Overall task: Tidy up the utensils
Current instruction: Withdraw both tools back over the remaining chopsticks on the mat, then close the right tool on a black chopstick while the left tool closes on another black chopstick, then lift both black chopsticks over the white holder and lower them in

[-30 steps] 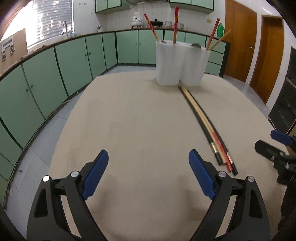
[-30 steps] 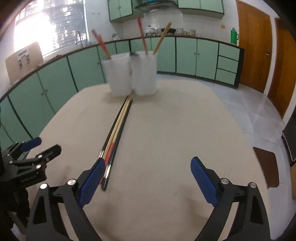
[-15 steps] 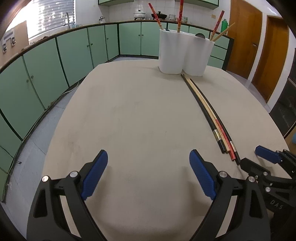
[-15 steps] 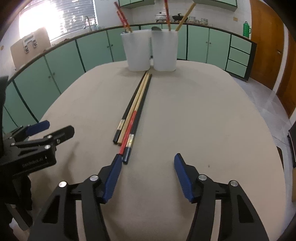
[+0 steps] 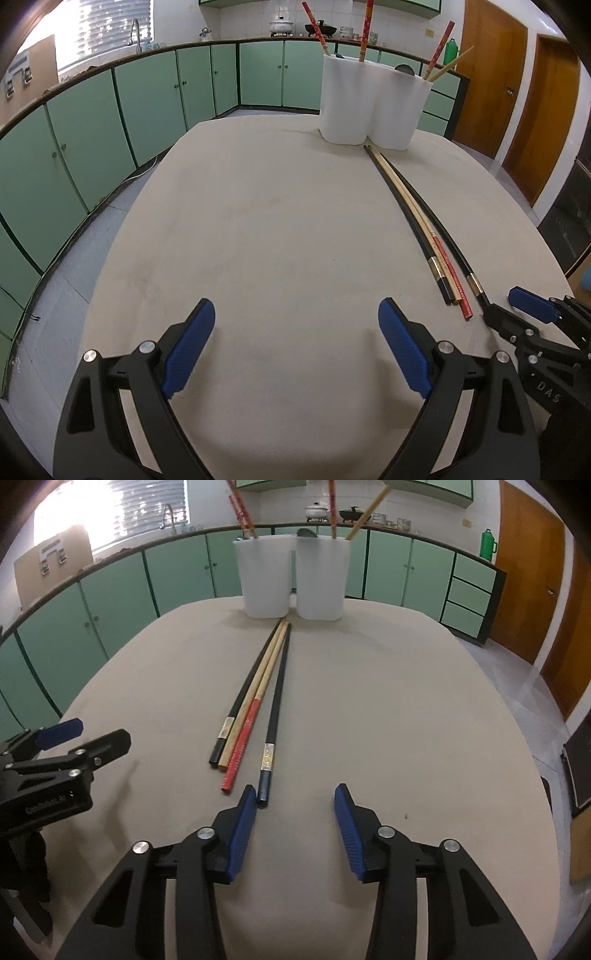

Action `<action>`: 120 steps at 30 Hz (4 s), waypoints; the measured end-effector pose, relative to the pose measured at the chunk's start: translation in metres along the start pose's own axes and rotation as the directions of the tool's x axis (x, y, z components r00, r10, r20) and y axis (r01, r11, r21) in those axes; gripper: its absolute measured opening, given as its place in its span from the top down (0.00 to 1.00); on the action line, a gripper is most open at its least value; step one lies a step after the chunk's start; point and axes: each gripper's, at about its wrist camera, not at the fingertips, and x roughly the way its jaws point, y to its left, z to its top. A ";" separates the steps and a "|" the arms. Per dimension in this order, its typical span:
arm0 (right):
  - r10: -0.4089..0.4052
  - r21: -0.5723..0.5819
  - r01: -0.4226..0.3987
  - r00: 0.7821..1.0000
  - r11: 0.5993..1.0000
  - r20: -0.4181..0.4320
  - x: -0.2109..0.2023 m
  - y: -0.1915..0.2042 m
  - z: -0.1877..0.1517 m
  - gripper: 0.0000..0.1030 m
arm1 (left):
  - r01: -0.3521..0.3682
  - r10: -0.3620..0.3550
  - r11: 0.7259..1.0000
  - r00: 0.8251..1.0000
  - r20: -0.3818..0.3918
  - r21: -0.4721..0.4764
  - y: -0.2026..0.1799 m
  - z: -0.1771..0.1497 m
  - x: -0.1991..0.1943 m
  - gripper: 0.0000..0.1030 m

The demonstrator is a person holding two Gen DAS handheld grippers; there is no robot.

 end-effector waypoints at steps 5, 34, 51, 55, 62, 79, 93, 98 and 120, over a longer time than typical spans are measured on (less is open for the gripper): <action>0.020 -0.007 -0.020 1.000 1.000 -0.003 0.004 0.005 0.001 0.65 | -0.001 0.002 1.000 1.000 -0.002 0.004 -0.001 0.000 0.000 0.15; -0.025 0.080 0.025 1.000 0.996 0.008 0.005 -0.046 0.005 0.94 | 0.100 -0.097 0.992 0.994 -0.044 0.077 -0.064 0.010 0.021 0.15; -0.010 0.077 0.010 1.000 0.997 0.003 0.008 -0.045 0.007 0.94 | 0.052 -0.047 0.997 0.996 -0.072 0.059 -0.065 0.014 0.033 0.14; -0.007 0.069 0.007 1.000 0.998 0.001 0.008 -0.043 0.008 0.94 | 0.033 -0.030 0.998 0.997 -0.072 0.047 -0.056 0.012 0.030 0.14; -0.010 0.056 0.010 1.000 0.998 -0.002 0.008 -0.041 0.007 0.93 | 0.032 -0.027 0.997 0.996 -0.080 0.068 -0.062 0.012 0.030 0.17; 0.004 0.063 -0.004 1.000 0.998 -0.003 0.009 -0.043 0.007 0.93 | 0.096 -0.088 0.985 0.994 -0.057 0.146 -0.093 0.007 0.024 0.94; 0.023 0.091 -0.024 1.000 0.996 0.013 0.004 -0.048 0.007 0.94 | 0.117 -0.113 0.988 0.993 -0.039 0.105 -0.080 0.011 0.015 0.94; 0.017 0.083 -0.020 0.999 0.996 0.037 -0.003 -0.048 0.012 0.94 | 0.124 -0.124 0.987 0.992 -0.009 0.102 -0.073 0.019 0.000 0.94; 0.033 0.022 -0.041 0.956 0.999 0.292 -0.092 -0.066 0.098 0.94 | 0.143 -0.175 0.981 0.944 0.280 0.130 -0.058 0.097 -0.099 0.94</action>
